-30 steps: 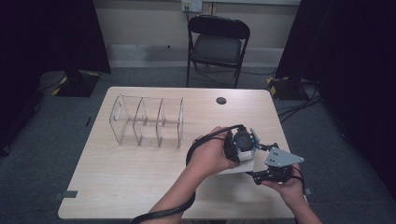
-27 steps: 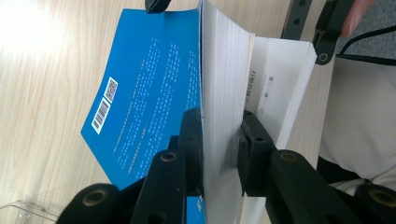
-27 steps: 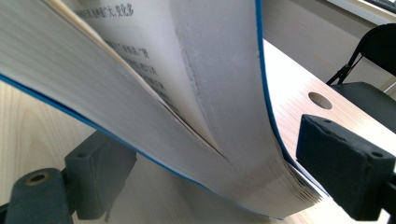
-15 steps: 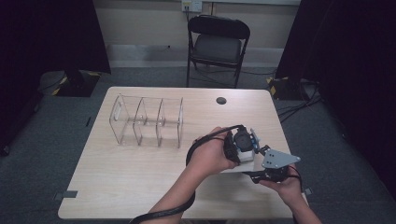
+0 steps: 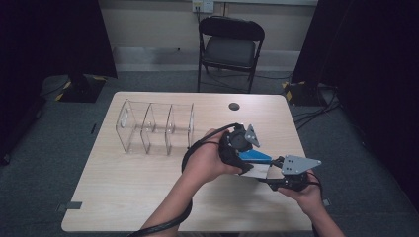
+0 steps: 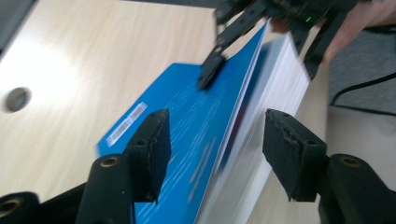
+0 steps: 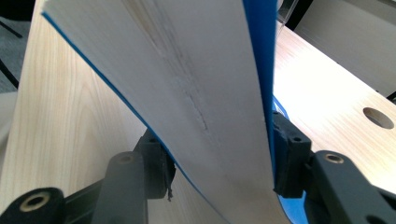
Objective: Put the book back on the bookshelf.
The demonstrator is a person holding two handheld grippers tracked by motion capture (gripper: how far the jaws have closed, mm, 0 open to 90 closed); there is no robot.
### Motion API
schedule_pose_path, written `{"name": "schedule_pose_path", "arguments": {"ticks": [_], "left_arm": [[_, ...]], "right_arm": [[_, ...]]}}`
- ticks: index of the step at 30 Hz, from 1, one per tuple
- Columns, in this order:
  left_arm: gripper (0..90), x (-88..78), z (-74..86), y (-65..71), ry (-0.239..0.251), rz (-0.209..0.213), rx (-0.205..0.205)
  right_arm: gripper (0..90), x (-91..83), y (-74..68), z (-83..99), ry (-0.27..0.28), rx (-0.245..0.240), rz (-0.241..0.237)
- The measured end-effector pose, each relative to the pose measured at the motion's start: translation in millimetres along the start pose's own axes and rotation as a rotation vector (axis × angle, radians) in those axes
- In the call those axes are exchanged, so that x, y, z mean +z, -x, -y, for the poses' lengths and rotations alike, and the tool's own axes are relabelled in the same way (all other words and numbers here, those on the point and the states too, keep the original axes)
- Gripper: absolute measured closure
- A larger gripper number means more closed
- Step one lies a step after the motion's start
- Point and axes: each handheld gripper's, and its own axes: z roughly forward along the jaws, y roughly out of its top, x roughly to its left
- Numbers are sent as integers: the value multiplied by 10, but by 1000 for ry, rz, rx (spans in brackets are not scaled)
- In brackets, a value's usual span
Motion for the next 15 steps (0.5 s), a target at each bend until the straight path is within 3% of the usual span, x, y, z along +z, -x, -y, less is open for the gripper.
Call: {"name": "schedule_pose_path", "arguments": {"ticks": [9, 15], "left_arm": [[360, -124, 242, -95, -10, -26, -84], [348, -134, 354, -120, -16, -39, -101]], "right_arm": [[503, -62, 96, 33, 22, 85, -10], [504, -80, 155, 20, 22, 113, -21]]}}
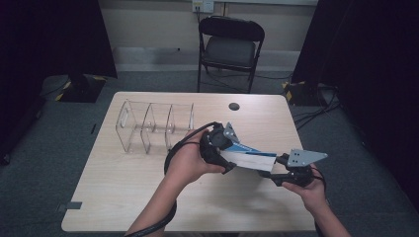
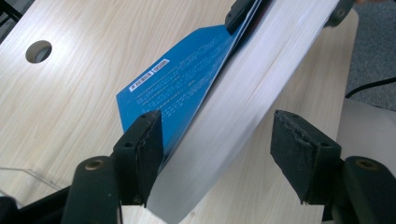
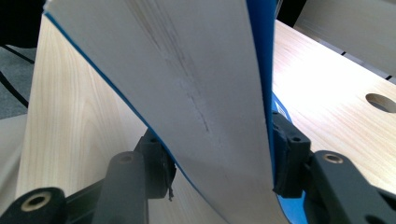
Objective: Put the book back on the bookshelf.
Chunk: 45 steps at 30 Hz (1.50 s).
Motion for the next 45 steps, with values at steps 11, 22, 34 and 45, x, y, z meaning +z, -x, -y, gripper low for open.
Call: {"name": "schedule_pose_path", "arguments": {"ticks": [11, 22, 34, 45], "left_arm": [[301, -95, 52, -52, 8, -35, -16], [289, -152, 273, -116, -13, -48, -54], [289, -31, 437, -103, -17, -24, -84], [284, 132, 538, -89, -22, 20, -107]], "right_arm": [[504, -11, 50, -7, 5, 27, -12], [506, -29, 128, -32, 8, 64, -26], [508, -53, 238, -52, 23, 126, -40], [509, -73, 340, -60, 36, 182, -52]]}}
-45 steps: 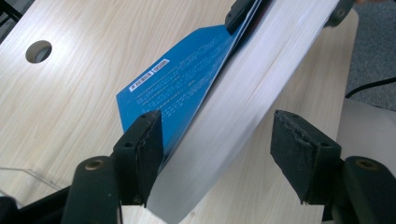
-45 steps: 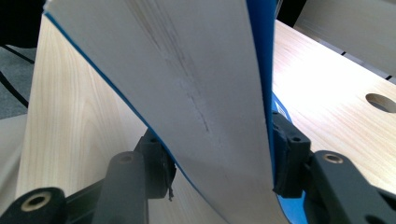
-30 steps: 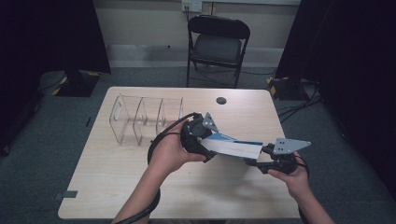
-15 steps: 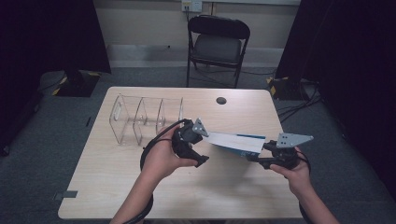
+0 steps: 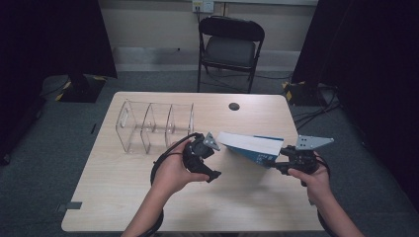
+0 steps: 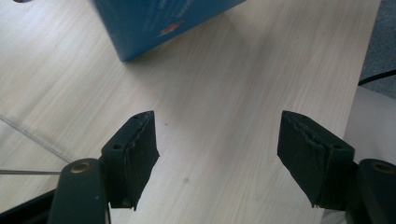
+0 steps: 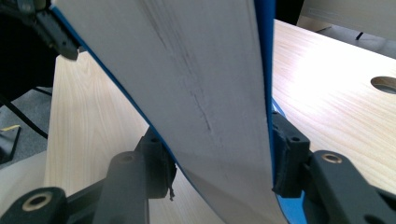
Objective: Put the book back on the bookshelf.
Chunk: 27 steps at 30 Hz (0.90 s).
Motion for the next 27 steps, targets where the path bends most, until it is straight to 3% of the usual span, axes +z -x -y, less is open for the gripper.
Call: {"name": "schedule_pose_path", "arguments": {"ticks": [27], "left_arm": [[287, 383, 374, -41, 9, 47, -74]], "right_arm": [[510, -46, 293, -110, 11, 144, -40]]}}
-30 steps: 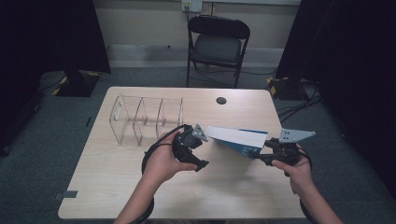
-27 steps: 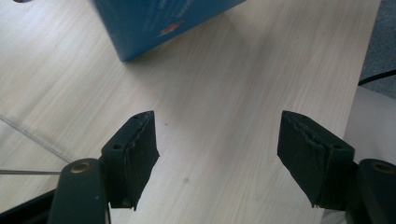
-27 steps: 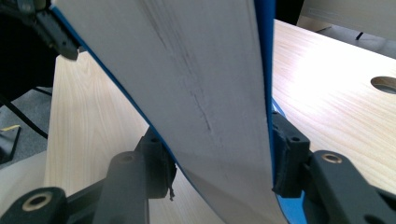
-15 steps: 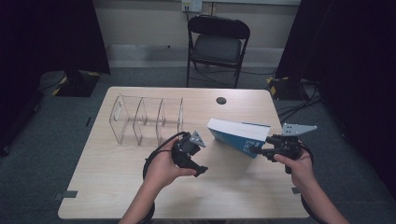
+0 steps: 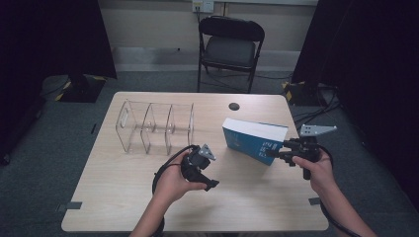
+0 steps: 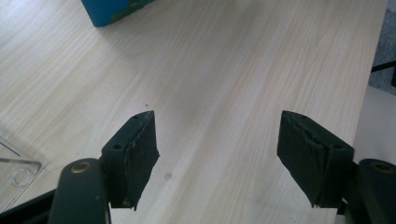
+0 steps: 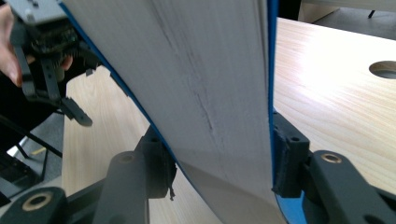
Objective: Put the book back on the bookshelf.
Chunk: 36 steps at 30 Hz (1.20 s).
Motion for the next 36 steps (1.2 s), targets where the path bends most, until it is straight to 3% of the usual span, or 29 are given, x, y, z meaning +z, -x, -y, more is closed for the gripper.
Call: {"name": "schedule_pose_path", "arguments": {"ticks": [13, 22, 27, 28, 31, 33, 36], "left_arm": [[291, 110, 138, -42, -9, 13, -18], [296, 145, 253, -71, -8, 14, -21], [301, 183, 352, -94, -1, 19, -47], [301, 192, 372, -93, 1, 18, -53], [303, 224, 430, -93, 9, 24, -59], [303, 249, 464, -98, 3, 24, -54], [303, 285, 508, -103, 16, 35, -70]], "right_arm": [[521, -33, 96, -38, 25, 17, 16], [558, -49, 107, -94, -10, -39, 92], [556, -45, 105, -131, -25, -53, 119], [556, -47, 101, -146, -30, -75, 127], [530, -51, 77, -225, -37, -113, 183], [505, -77, 80, -303, -10, -116, 172], [520, -109, 64, -430, -40, -154, 204]]}}
